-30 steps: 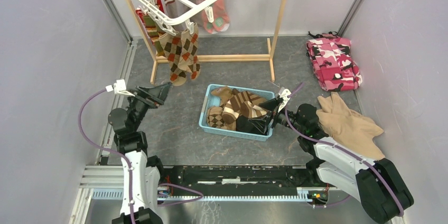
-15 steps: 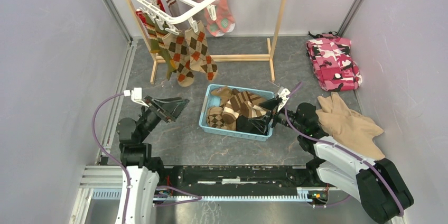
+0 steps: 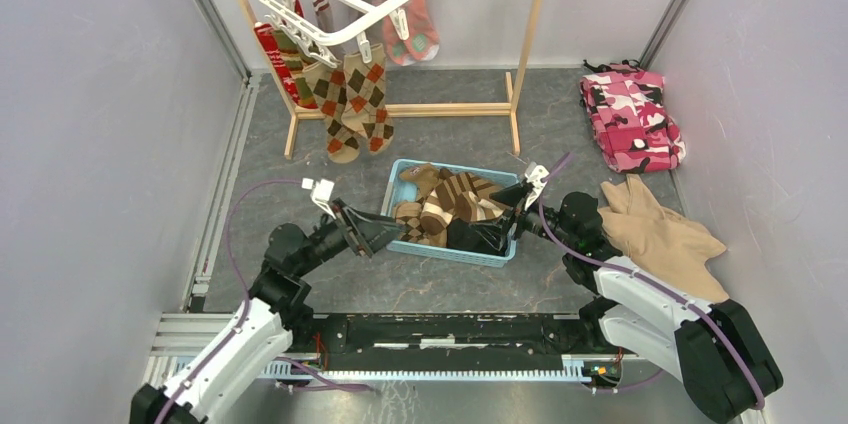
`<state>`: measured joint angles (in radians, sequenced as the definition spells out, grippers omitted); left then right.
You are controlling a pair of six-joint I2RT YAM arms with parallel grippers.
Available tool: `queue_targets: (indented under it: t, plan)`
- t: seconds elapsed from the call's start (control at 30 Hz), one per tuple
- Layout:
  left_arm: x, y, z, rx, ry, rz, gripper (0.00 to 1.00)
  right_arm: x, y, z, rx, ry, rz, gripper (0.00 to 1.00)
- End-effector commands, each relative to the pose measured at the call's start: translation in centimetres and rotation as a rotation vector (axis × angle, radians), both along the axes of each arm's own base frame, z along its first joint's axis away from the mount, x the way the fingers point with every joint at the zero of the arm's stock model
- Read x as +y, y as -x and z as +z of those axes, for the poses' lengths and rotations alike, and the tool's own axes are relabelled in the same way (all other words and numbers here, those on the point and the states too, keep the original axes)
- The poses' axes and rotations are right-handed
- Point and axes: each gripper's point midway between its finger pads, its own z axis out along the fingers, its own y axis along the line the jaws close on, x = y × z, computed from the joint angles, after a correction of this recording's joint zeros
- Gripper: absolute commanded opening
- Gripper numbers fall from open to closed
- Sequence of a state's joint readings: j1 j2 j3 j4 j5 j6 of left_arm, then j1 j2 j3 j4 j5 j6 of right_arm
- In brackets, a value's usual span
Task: Clip the socks to the hanger
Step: Rotate the hanger at the clothesline, then pick up the sock from the bin.
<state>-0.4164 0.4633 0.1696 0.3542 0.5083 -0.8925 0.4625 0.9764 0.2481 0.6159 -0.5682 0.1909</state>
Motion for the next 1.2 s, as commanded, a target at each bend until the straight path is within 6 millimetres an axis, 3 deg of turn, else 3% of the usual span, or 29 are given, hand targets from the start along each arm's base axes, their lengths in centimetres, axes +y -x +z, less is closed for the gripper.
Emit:
queue_targets:
  t: [0.0, 0.2, 0.4, 0.63, 0.9, 1.07, 1.17]
  plan:
    - [-1.5, -0.1, 1.1, -0.184, -0.006, 0.033, 0.89, 0.3, -0.9, 2.2, -0.063, -0.008, -0.004, 0.98]
    - [-1.4, -1.1, -1.7, -0.185, -0.061, 0.091, 0.90, 0.5, -1.4, 2.6, -0.047, -0.012, -0.011, 0.98]
    - [-1.4, -1.4, -2.4, -0.178, -0.071, 0.098, 0.91, 0.3, -3.4, 2.3, 0.008, 0.042, -0.111, 0.98]
    - [-1.0, -1.7, -2.8, -0.162, -0.095, 0.125, 0.91, -2.2, -6.3, 1.2, 0.045, 0.256, -0.347, 0.98]
    - [0.0, -1.8, -2.6, -0.178, -0.097, 0.174, 0.91, -2.1, -5.7, -2.9, 0.115, 0.440, -0.308, 0.97]
    - [0.1, -1.6, -2.6, -0.178, -0.099, 0.176, 0.91, -1.7, -5.6, -4.7, 0.159, 0.479, -0.284, 0.69]
    - [0.1, -1.6, -2.8, -0.170, -0.101, 0.172, 0.91, -1.4, -5.6, -5.2, 0.171, 0.488, -0.270, 0.57]
